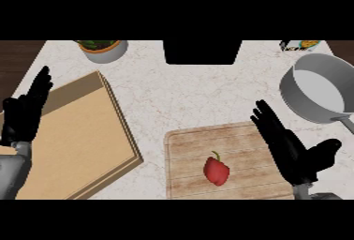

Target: Pick the bell pepper from the cutting board and place it in the pot

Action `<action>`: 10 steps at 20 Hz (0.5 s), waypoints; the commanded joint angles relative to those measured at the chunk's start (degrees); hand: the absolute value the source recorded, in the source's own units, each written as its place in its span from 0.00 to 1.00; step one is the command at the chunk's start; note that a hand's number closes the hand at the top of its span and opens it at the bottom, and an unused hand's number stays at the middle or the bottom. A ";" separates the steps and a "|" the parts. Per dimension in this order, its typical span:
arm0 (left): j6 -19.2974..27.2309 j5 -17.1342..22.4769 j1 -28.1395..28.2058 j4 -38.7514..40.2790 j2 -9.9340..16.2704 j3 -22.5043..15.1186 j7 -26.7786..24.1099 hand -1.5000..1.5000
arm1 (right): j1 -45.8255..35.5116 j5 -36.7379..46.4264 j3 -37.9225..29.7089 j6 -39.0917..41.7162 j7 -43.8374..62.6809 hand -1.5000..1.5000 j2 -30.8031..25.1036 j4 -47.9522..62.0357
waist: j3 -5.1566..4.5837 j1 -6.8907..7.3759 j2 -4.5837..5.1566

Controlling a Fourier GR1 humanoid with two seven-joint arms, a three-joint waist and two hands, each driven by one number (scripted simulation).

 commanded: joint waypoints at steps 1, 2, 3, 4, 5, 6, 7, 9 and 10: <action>2.15 -0.06 1.42 -0.40 -3.14 0.16 -2.58 0.50 | 0.99 9.24 0.79 -5.12 -4.27 1.00 -2.12 -6.68 | -0.50 -1.66 -0.09; 2.60 0.96 2.96 -2.08 -5.24 -0.60 -3.16 0.50 | -0.41 14.34 -0.02 -7.98 -7.26 1.00 -4.00 -8.65 | -0.69 -2.09 -0.98; 2.33 2.22 3.12 -1.60 -5.08 0.62 -3.19 0.50 | -0.41 18.78 -1.41 -9.40 -10.98 1.00 -6.75 -10.77 | -1.00 -3.88 -2.30; 2.91 2.98 2.53 -2.05 -6.62 0.59 -3.12 0.50 | -2.80 22.25 -3.97 -11.27 -12.63 1.00 -9.21 -12.15 | -1.27 -5.08 -3.18; 2.84 3.96 2.95 -1.78 -7.07 1.23 -3.23 0.50 | -4.28 25.74 -5.22 -12.58 -14.76 1.00 -11.19 -14.27 | -1.71 -6.17 -4.48; 3.07 4.04 3.36 -2.21 -8.36 0.53 -3.87 0.50 | -5.82 28.74 -7.28 -14.16 -16.51 1.00 -13.12 -15.92 | -2.00 -7.52 -5.59; 3.32 4.32 3.70 -1.95 -8.12 1.05 -3.00 0.50 | 1.50 32.10 -10.75 -17.99 -9.21 1.00 -17.59 -6.28 | -3.09 -12.29 -4.37; 4.30 5.61 6.34 -2.01 -9.68 2.16 -4.17 0.50 | 3.20 35.07 -15.91 -27.61 -11.48 0.00 -14.30 -9.28 | -1.74 -13.33 -4.73; 4.70 5.99 6.36 -3.03 -10.64 2.08 -4.63 0.50 | 4.57 38.02 -14.99 -30.09 -12.69 0.00 -13.48 -11.57 | -1.41 -12.58 -4.44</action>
